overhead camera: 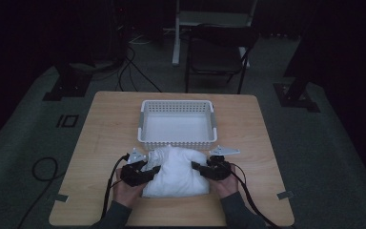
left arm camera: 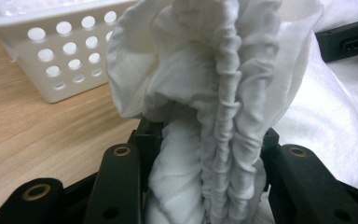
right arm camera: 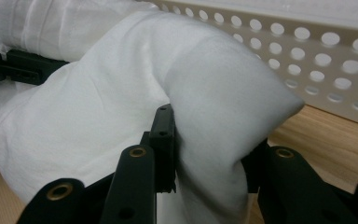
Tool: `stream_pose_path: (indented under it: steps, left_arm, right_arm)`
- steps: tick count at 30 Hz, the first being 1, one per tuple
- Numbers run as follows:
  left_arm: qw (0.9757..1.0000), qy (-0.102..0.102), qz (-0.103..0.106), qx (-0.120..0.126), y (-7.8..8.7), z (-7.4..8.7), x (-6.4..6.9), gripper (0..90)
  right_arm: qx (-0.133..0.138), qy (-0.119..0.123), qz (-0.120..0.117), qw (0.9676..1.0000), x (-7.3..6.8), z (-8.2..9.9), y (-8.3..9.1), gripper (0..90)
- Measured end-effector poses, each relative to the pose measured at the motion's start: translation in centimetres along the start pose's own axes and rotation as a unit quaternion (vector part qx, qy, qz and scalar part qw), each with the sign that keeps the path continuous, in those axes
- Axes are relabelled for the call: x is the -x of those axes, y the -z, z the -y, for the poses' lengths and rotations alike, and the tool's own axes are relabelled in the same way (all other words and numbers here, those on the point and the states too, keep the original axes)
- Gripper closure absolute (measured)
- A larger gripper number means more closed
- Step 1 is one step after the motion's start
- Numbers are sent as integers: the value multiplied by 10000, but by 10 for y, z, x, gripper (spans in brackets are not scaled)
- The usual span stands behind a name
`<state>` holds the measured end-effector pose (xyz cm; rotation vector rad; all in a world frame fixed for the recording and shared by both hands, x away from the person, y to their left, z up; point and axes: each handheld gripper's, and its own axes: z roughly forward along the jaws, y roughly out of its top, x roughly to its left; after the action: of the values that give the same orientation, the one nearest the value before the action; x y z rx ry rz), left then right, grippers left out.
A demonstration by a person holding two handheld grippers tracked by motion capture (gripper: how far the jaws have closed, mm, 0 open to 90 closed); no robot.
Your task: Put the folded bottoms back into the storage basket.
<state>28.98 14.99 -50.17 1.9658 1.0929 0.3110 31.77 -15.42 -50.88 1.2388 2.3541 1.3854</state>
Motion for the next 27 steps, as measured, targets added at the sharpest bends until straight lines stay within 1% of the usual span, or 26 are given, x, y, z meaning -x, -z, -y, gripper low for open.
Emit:
stream_pose_path:
  steps: [3,4,5,8,11,19,20,27]
  left_arm:
    - [10000,3,37,60,3,-1,0,587]
    - [9999,4,41,125,6,-1,1,588]
    - [9999,4,41,125,6,-1,1,588]
    - [9998,-59,19,206,11,-4,3,588]
    - [9996,-91,6,267,14,-5,5,588]
    - [9994,-128,-11,331,19,-9,6,588]
    - [9993,-120,-17,347,20,-9,6,588]
    - [9992,-144,-57,381,25,-11,6,589]
  right_arm:
    - [48,21,-13,10000,-1,-1,3,675]
    - [65,18,-19,10000,-2,-2,4,675]
    - [65,18,-19,10000,-2,-2,4,675]
    - [143,70,-21,9999,-4,-5,8,676]
    - [166,101,-26,9998,-5,-6,10,677]
    - [231,162,-14,9996,-8,-10,14,677]
    - [247,202,-4,9995,-9,-12,15,678]
    - [281,281,28,9992,-13,-15,15,678]
